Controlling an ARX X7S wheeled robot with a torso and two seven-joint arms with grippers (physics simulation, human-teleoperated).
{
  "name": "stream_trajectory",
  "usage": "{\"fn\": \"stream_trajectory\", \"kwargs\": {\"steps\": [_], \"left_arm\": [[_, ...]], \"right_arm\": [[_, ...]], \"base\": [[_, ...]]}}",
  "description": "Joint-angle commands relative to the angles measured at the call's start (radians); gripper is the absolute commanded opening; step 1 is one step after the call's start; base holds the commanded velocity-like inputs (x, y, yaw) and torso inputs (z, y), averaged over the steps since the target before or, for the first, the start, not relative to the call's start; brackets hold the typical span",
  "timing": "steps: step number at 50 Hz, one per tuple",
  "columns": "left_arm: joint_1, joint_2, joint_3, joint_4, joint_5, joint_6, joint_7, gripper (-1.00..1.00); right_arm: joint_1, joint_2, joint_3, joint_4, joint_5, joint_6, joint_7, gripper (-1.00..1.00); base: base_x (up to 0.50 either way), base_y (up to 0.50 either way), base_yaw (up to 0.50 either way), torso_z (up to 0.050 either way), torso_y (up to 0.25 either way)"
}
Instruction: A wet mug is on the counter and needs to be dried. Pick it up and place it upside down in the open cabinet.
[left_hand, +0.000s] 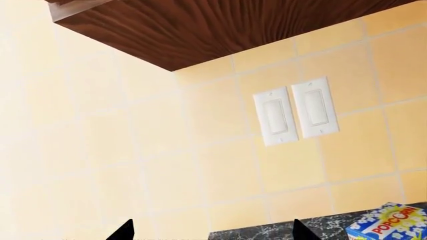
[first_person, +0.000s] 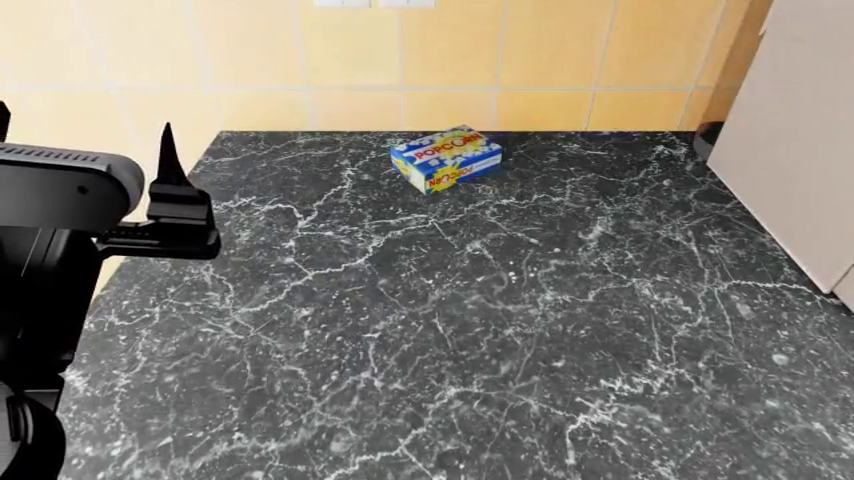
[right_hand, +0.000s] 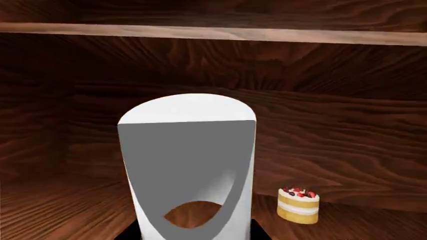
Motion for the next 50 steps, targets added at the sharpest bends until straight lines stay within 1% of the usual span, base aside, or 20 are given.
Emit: {"fn": "stream_trajectory", "kwargs": {"steps": [1, 7, 11, 20, 27, 32, 37, 41, 50], "left_arm": [[0.016, 0.003, 0.002, -0.009, 0.008, 0.011, 0.003, 1.00], [0.020, 0.004, 0.002, -0.011, 0.011, 0.011, 0.003, 1.00], [0.025, 0.003, 0.003, -0.013, 0.013, 0.013, 0.004, 1.00], [0.036, 0.002, 0.003, -0.019, 0.017, 0.022, 0.006, 1.00], [0.049, 0.001, 0.005, -0.027, 0.024, 0.033, 0.009, 1.00], [0.050, 0.009, 0.005, -0.031, 0.023, 0.029, 0.008, 1.00], [0.054, 0.013, 0.004, -0.035, 0.023, 0.032, 0.010, 1.00], [0.062, 0.018, 0.006, -0.044, 0.026, 0.037, 0.010, 1.00], [0.069, 0.032, 0.006, -0.056, 0.026, 0.037, 0.010, 1.00]], "right_arm": [[0.004, -0.068, -0.006, 0.029, -0.587, -0.070, -0.321, -1.00], [0.004, -0.068, -0.012, 0.092, -0.645, -0.152, -0.284, -1.00], [0.004, -0.068, -0.025, 0.119, -0.684, -0.185, -0.289, -1.00], [0.004, -0.068, -0.032, 0.132, -0.728, -0.210, -0.304, -1.00], [0.004, -0.068, -0.012, 0.163, -0.752, -0.234, -0.308, -1.00], [0.004, -0.066, 0.022, 0.200, -0.687, -0.246, -0.253, -1.00], [0.004, -0.052, 0.039, 0.226, -0.567, -0.241, -0.168, -1.00], [0.004, -0.045, 0.044, 0.279, -0.495, -0.269, -0.112, -1.00], [0.004, -0.059, 0.047, 0.336, -0.425, -0.304, -0.068, -1.00]], "base": [[0.00, 0.00, 0.00, 0.000, 0.010], [0.00, 0.00, 0.00, 0.002, 0.000], [0.00, 0.00, 0.00, 0.000, 0.000], [0.00, 0.00, 0.00, 0.000, 0.000], [0.00, 0.00, 0.00, 0.000, 0.001], [0.00, 0.00, 0.00, 0.000, 0.000], [0.00, 0.00, 0.00, 0.000, 0.000], [0.00, 0.00, 0.00, 0.000, 0.000], [0.00, 0.00, 0.00, 0.000, 0.000]]}}
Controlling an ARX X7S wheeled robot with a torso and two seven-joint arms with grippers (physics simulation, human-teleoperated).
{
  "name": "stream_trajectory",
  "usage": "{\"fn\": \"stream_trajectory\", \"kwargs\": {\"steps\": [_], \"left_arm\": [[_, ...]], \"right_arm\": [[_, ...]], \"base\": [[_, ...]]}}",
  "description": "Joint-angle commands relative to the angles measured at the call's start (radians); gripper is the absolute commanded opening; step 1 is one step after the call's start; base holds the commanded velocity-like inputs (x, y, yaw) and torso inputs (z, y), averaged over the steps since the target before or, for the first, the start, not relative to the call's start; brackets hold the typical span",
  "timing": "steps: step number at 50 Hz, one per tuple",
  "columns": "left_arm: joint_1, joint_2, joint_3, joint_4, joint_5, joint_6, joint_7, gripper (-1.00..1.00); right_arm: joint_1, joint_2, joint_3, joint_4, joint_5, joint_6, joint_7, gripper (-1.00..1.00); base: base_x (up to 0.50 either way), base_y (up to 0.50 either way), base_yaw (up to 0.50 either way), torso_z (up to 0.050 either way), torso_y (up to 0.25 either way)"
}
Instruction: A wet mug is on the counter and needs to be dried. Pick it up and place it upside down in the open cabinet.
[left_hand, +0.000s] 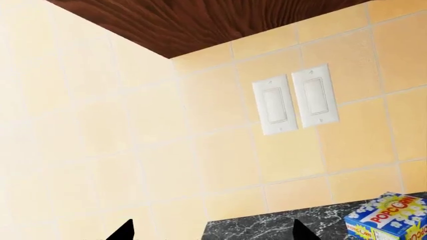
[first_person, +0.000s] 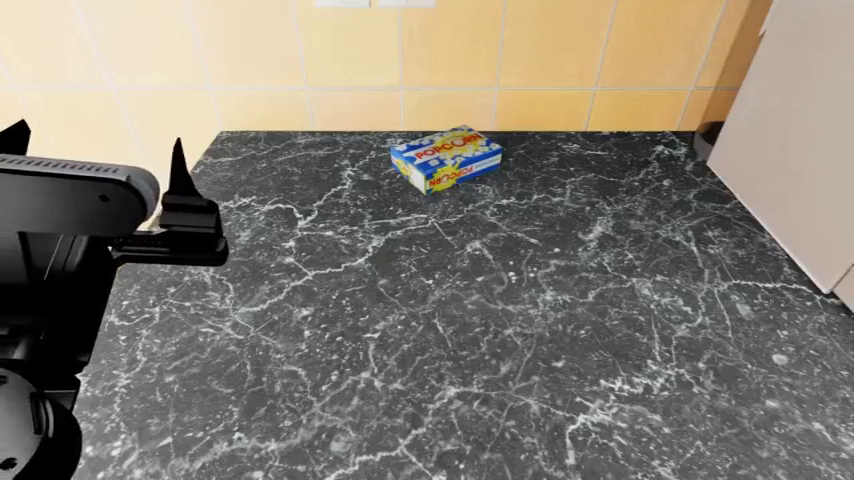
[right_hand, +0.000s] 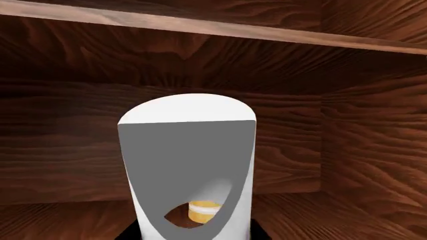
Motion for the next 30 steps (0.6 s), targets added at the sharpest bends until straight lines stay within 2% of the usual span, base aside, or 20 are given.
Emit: {"fn": "stream_trajectory", "kwargs": {"steps": [1, 14, 30], "left_arm": [[0.009, 0.017, 0.000, -0.015, 0.000, 0.001, 0.000, 1.00], [0.003, 0.031, -0.010, -0.008, -0.013, -0.001, 0.006, 1.00], [0.020, 0.049, -0.010, -0.032, -0.017, 0.012, 0.023, 1.00]], "right_arm": [[0.004, -0.008, 0.007, 0.077, 0.105, -0.047, 0.073, -1.00], [0.004, -0.015, -0.038, 0.138, 0.198, -0.093, 0.126, -1.00], [0.004, -0.003, 0.008, 0.290, 0.142, -0.203, 0.140, -1.00]], "base": [[0.00, 0.00, 0.00, 0.000, 0.000], [0.00, 0.00, 0.00, 0.000, 0.001], [0.00, 0.00, 0.00, 0.000, 0.001]]}}
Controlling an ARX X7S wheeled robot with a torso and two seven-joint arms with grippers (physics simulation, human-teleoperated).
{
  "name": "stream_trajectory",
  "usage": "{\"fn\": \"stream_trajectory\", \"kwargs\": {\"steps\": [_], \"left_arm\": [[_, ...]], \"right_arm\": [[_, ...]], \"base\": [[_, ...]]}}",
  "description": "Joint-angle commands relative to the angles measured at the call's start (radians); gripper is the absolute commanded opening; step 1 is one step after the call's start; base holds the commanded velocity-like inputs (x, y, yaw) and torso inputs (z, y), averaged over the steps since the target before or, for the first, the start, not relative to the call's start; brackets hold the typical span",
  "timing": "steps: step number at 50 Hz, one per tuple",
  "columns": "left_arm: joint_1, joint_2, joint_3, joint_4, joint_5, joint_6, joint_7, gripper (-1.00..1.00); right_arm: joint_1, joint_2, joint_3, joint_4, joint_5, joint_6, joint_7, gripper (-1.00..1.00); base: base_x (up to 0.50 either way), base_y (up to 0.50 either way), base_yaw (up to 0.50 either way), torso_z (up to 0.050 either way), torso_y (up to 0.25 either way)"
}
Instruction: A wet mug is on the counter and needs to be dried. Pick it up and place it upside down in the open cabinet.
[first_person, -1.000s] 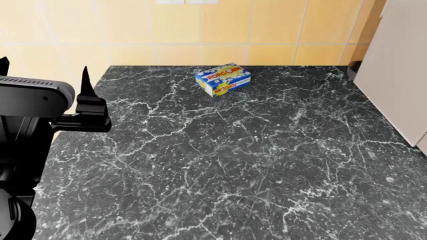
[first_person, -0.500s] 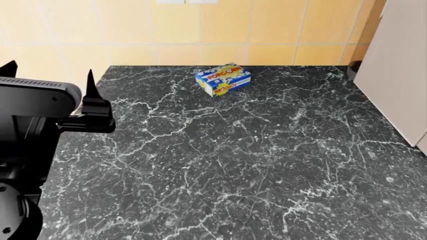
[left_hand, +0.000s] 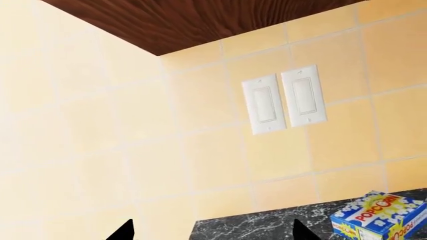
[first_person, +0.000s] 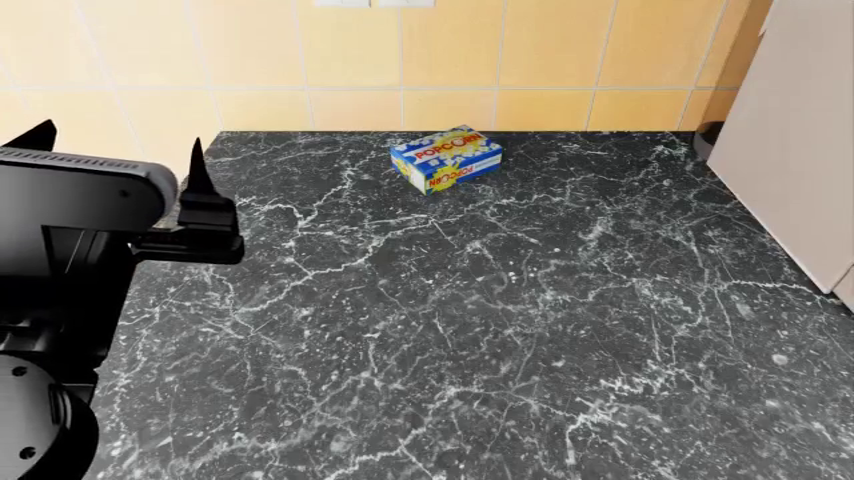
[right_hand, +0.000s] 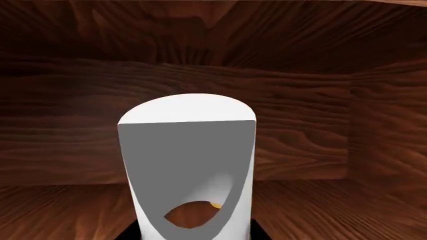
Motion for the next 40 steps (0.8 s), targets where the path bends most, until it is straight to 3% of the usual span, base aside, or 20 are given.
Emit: {"fn": "stream_trajectory", "kwargs": {"steps": [1, 19, 40], "left_arm": [[0.010, 0.012, 0.000, -0.015, -0.004, 0.005, 0.012, 1.00], [0.030, 0.001, -0.011, -0.017, -0.052, 0.057, 0.060, 1.00], [0.042, -0.003, -0.015, -0.016, -0.091, 0.079, 0.132, 1.00]], "right_arm": [[0.005, 0.012, 0.014, 0.093, -0.011, -0.071, 0.020, -1.00], [0.005, 0.033, 0.011, 0.161, -0.015, -0.124, 0.054, -1.00], [0.005, 0.002, 0.001, -0.008, -0.100, -0.031, -0.010, -1.00]], "base": [[0.00, 0.00, 0.00, 0.000, 0.000], [0.00, 0.00, 0.00, 0.001, 0.001], [0.00, 0.00, 0.00, 0.000, 0.000]]}}
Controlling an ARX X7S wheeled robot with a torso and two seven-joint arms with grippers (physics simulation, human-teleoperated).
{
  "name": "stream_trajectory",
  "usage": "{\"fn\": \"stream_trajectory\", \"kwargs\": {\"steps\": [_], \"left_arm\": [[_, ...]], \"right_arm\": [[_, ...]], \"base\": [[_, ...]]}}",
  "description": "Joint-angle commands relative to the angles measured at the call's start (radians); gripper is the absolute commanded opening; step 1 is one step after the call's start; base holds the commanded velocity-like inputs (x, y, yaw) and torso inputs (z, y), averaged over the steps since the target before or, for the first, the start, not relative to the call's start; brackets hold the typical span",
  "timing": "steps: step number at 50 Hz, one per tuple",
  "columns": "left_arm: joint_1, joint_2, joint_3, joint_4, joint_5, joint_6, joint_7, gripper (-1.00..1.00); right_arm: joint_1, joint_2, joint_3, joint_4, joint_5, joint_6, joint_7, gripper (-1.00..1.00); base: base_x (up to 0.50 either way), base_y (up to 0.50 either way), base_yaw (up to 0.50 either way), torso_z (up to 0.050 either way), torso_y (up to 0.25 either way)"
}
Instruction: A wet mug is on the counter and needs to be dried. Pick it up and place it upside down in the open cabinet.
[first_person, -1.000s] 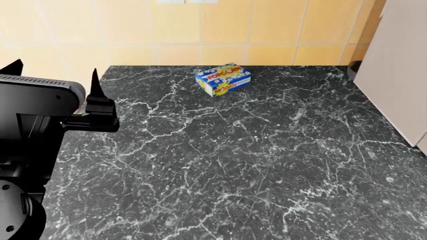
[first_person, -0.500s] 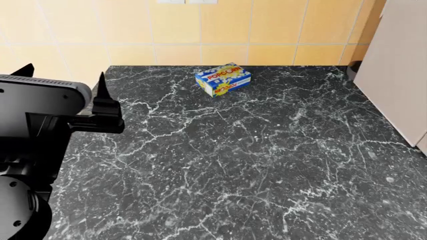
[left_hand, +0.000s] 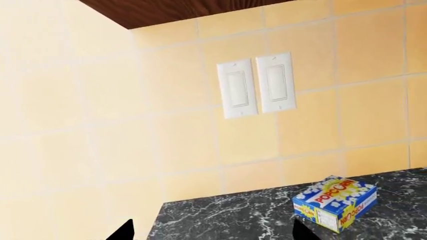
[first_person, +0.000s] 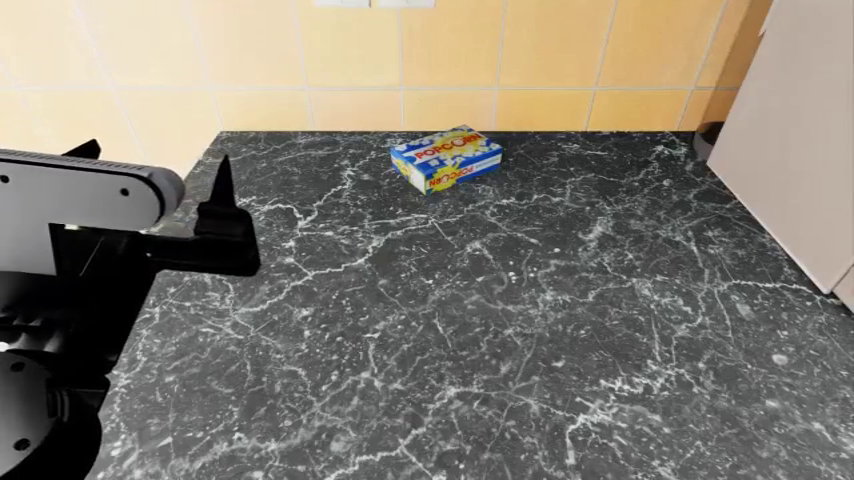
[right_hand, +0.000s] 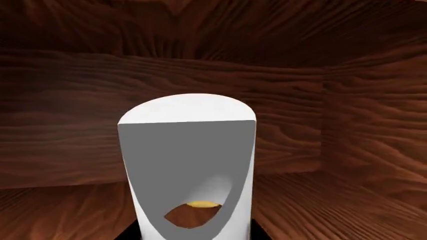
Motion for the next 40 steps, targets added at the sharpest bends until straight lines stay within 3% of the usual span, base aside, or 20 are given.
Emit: {"fn": "stream_trajectory", "kwargs": {"steps": [1, 7, 15, 40], "left_arm": [[0.009, -0.004, -0.004, -0.001, -0.014, 0.020, 0.031, 1.00], [0.013, -0.007, -0.005, 0.004, -0.003, 0.023, 0.030, 1.00], [0.018, -0.008, -0.005, 0.005, 0.003, 0.023, 0.026, 1.00], [0.042, 0.001, -0.003, -0.018, 0.000, 0.033, 0.036, 1.00]], "right_arm": [[0.006, -0.016, -0.014, -0.101, -0.048, 0.047, -0.044, -1.00], [0.006, -0.017, -0.019, -0.127, -0.054, 0.058, -0.051, -1.00], [0.006, -0.017, -0.020, -0.148, -0.066, 0.070, -0.058, -1.00], [0.006, 0.038, -0.007, -0.071, -0.058, 0.033, 0.007, -1.00]], "base": [[0.00, 0.00, 0.00, 0.000, 0.000], [0.00, 0.00, 0.00, 0.000, 0.000], [0.00, 0.00, 0.00, 0.000, -0.227], [0.00, 0.00, 0.00, 0.000, 0.000]]}}
